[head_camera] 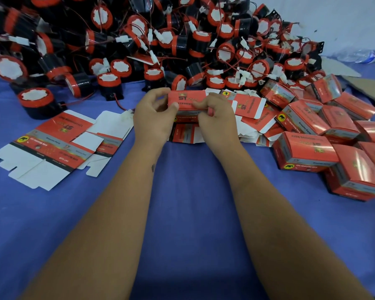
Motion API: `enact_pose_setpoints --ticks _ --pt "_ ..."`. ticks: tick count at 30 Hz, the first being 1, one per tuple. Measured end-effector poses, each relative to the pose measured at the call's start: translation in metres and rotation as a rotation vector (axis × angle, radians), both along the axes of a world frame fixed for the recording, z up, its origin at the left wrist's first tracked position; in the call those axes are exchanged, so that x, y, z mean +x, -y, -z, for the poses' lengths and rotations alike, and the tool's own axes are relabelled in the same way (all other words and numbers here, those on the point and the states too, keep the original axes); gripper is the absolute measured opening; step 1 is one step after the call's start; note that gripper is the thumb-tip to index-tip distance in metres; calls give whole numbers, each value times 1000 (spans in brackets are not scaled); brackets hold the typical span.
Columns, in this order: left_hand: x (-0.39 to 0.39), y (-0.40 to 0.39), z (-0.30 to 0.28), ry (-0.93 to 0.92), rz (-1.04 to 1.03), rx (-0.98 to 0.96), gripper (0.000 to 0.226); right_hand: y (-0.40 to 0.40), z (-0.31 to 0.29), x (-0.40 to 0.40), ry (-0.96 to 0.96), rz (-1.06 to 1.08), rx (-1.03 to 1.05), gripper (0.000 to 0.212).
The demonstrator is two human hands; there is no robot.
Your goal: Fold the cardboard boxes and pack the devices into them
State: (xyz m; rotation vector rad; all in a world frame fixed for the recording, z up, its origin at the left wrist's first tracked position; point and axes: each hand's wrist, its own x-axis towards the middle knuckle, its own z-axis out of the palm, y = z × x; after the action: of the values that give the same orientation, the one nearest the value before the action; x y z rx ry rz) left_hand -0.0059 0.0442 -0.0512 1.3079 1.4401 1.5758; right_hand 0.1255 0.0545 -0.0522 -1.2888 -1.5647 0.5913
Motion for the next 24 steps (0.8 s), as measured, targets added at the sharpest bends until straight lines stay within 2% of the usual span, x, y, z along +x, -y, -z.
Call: enact_pose_setpoints --ticks 5,11,15,19,22,24 --pt "-1 0 0 120 -2 -19 39 2 3 2 47 -46 61 19" --pt "-3 2 4 129 60 9 46 5 0 11 159 -9 150 51" --pt "3 8 2 78 77 7 42 12 -7 15 170 46 213 48" --pt "2 11 2 48 88 -106 30 4 -29 28 47 277 267 43" --pt "3 13 4 -177 140 -108 24 -18 -55 58 -59 621 264 46" --pt "6 12 2 -346 173 -24 22 -35 -69 87 -147 800 179 52"
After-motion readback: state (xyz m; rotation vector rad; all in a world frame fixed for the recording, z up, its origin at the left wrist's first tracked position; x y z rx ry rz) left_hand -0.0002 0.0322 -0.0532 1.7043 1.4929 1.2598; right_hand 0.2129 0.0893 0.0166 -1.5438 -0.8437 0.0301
